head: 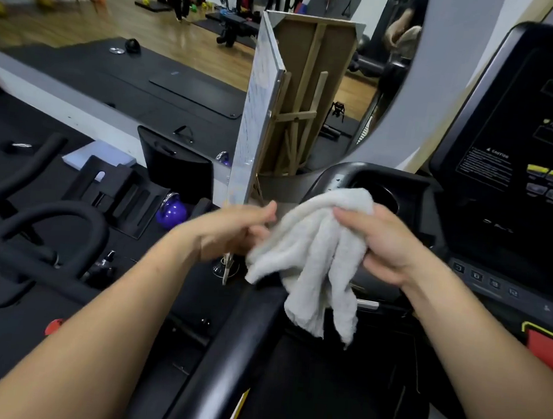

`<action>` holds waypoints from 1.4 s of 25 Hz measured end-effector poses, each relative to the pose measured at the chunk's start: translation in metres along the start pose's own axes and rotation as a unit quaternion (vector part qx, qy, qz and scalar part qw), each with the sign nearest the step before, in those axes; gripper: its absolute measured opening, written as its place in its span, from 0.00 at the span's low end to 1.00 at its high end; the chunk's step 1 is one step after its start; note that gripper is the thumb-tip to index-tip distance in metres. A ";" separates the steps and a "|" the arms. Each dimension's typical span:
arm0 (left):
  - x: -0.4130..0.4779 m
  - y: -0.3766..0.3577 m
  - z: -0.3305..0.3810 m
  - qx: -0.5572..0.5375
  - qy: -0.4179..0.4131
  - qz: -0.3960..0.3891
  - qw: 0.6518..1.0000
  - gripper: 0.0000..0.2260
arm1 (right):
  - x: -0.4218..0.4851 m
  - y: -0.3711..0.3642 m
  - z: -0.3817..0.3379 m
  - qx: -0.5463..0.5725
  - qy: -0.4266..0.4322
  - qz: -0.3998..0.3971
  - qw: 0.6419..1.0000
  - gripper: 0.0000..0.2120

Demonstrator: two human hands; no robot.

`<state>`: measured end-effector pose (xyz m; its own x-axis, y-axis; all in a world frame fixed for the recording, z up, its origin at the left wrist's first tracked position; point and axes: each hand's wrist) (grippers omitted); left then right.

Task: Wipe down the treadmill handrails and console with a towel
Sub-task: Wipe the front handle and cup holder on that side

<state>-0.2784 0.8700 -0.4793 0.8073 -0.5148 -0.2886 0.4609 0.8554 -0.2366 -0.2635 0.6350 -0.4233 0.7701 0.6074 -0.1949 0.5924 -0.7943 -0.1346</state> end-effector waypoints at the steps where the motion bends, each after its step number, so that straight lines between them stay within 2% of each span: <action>1: 0.000 -0.003 -0.014 -0.023 0.029 -0.019 0.999 0.34 | -0.002 0.003 -0.005 0.055 0.008 0.000 0.998 0.15; 2: 0.002 -0.009 -0.023 -0.033 0.030 -0.024 0.999 0.35 | -0.002 0.005 -0.008 0.094 0.010 -0.002 0.996 0.18; 5: 0.009 -0.024 -0.039 -0.067 -0.016 0.047 0.997 0.39 | -0.001 0.007 -0.015 0.173 0.002 -0.016 0.985 0.24; 7: 0.011 -0.032 -0.045 -0.139 -0.040 -0.008 0.990 0.42 | -0.001 0.006 -0.019 0.217 0.011 -0.017 0.976 0.22; 10: 0.005 -0.053 -0.038 -0.256 -0.087 -0.093 0.958 0.25 | 0.000 0.008 -0.018 0.212 0.006 -0.015 0.977 0.20; 12: 0.004 -0.047 -0.034 -0.316 -0.136 -0.068 0.936 0.18 | 0.001 0.012 -0.015 0.117 -0.009 0.017 0.993 0.17; 13: 0.004 -0.038 -0.033 -0.319 -0.165 -0.025 0.933 0.16 | -0.001 0.017 -0.014 0.031 -0.014 0.061 0.998 0.12; 15: -0.003 -0.019 -0.029 -0.302 -0.185 0.090 0.931 0.18 | -0.006 0.028 -0.009 -0.133 -0.057 0.150 0.978 0.06; 16: -0.006 -0.011 -0.027 -0.293 -0.187 0.143 0.927 0.18 | -0.008 0.036 -0.006 -0.172 -0.093 0.172 0.966 0.06; 18: -0.013 0.000 -0.021 -0.248 -0.209 0.216 0.921 0.16 | -0.012 0.045 -0.001 -0.175 -0.136 0.192 0.956 0.12; 20: -0.020 0.006 -0.015 -0.159 -0.214 0.248 0.931 0.15 | -0.017 0.055 -0.002 -0.112 -0.084 0.207 0.968 0.22; 22: -0.029 0.014 -0.011 0.010 -0.186 0.277 0.943 0.15 | -0.023 0.059 -0.004 -0.055 -0.018 0.158 0.986 0.26; 23: -0.033 0.019 -0.011 0.114 -0.156 0.285 0.939 0.16 | -0.027 0.058 -0.003 -0.090 -0.027 0.116 0.989 0.25; 24: -0.035 0.023 -0.010 0.214 -0.121 0.290 0.925 0.15 | -0.029 0.060 0.003 -0.195 -0.063 0.087 0.975 0.23; 25: -0.036 0.026 -0.008 0.306 -0.090 0.297 0.900 0.14 | -0.029 0.060 0.008 -0.339 -0.114 0.073 0.931 0.21; 26: -0.037 0.028 -0.006 0.383 -0.074 0.304 0.869 0.12 | -0.029 0.062 0.012 -0.466 -0.156 0.084 0.867 0.18; 27: -0.037 0.031 -0.004 0.434 -0.073 0.307 0.844 0.08 | -0.029 0.064 0.009 -0.551 -0.166 0.102 0.811 0.14; 28: -0.039 0.035 -0.002 0.448 -0.086 0.306 0.836 0.04 | -0.027 0.065 0.003 -0.589 -0.141 0.133 0.784 0.09; 29: -0.041 0.038 0.001 0.421 -0.114 0.290 0.852 0.02 | -0.025 0.068 -0.004 -0.587 -0.097 0.162 0.787 0.06; 30: -0.045 0.040 0.005 0.344 -0.156 0.263 0.888 0.05 | -0.023 0.069 -0.014 -0.530 -0.049 0.188 0.826 0.03; 31: -0.049 0.039 0.011 0.229 -0.203 0.229 0.924 0.07 | -0.020 0.069 -0.021 -0.423 -0.012 0.205 0.882 0.04; 32: -0.051 0.035 0.017 0.113 -0.231 0.200 0.945 0.08 | -0.016 0.063 -0.028 -0.317 0.012 0.210 0.925 0.06; 33: -0.050 0.027 0.024 0.022 -0.240 0.188 0.952 0.08 | -0.011 0.057 -0.032 -0.242 0.027 0.233 0.941 0.07; 34: -0.046 0.018 0.028 -0.037 -0.229 0.200 0.952 0.08 | -0.004 0.054 -0.035 -0.231 0.034 0.275 0.933 0.09; 35: -0.040 0.008 0.032 -0.080 -0.215 0.216 0.949 0.08 | 0.000 0.049 -0.039 -0.281 0.031 0.325 0.902 0.11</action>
<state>-0.2954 0.8997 -0.4400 0.9998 -0.0164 0.0062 0.0175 0.9436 -0.3306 -0.2258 0.5966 -0.3916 0.9996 0.0284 0.0020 0.0235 -0.8624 0.5057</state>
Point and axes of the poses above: each hand's wrist, its own x-axis towards the middle knuckle, its own y-axis out of the back of the hand, z = x × y, and after that the axes turned 12 degrees about -z, right-handed
